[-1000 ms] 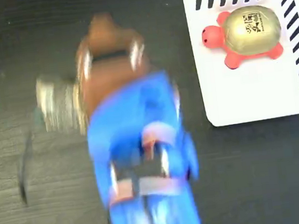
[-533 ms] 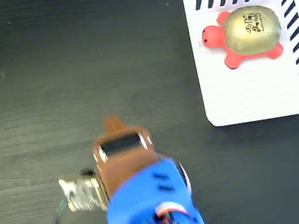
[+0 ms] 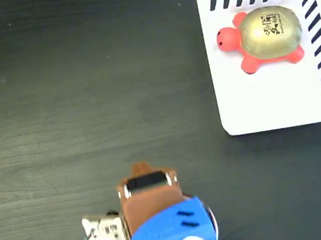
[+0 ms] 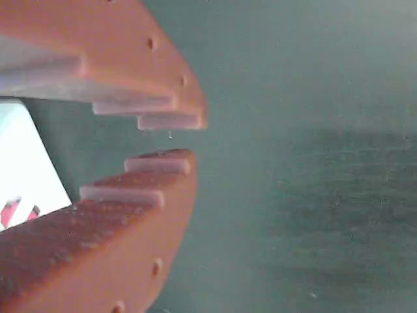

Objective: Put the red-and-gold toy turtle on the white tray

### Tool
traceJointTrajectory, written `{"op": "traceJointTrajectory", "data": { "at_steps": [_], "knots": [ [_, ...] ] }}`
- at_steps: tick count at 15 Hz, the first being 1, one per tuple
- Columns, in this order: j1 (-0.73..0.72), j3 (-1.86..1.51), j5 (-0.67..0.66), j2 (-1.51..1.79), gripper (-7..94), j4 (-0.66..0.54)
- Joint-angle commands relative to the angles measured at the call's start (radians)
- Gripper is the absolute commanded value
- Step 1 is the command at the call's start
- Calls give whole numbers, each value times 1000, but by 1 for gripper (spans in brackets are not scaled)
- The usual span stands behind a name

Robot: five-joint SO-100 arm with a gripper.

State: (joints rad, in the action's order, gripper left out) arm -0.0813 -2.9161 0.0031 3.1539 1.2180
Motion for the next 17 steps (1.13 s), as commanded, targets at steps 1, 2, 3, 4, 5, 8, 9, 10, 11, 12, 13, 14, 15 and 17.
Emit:
{"op": "traceJointTrajectory", "data": {
  "at_steps": [1,2,3,4,5,8,9,10,11,12,13,14,15,17],
  "knots": [
    [-14,3,0,71,0,35],
    [-14,2,0,75,0,35],
    [-15,0,0,81,0,37],
    [-15,-3,0,95,0,38],
    [-14,-3,2,95,0,38],
    [-14,-3,2,95,0,40],
    [-14,-3,2,95,0,40],
    [-14,-3,2,95,0,40],
    [-14,-3,2,95,0,40],
    [-14,-3,2,95,0,40],
    [-14,-3,2,95,0,40],
    [-14,-3,2,95,0,40],
    [-14,-3,2,95,0,40],
    [-14,-3,2,95,0,40]
  ]
}}
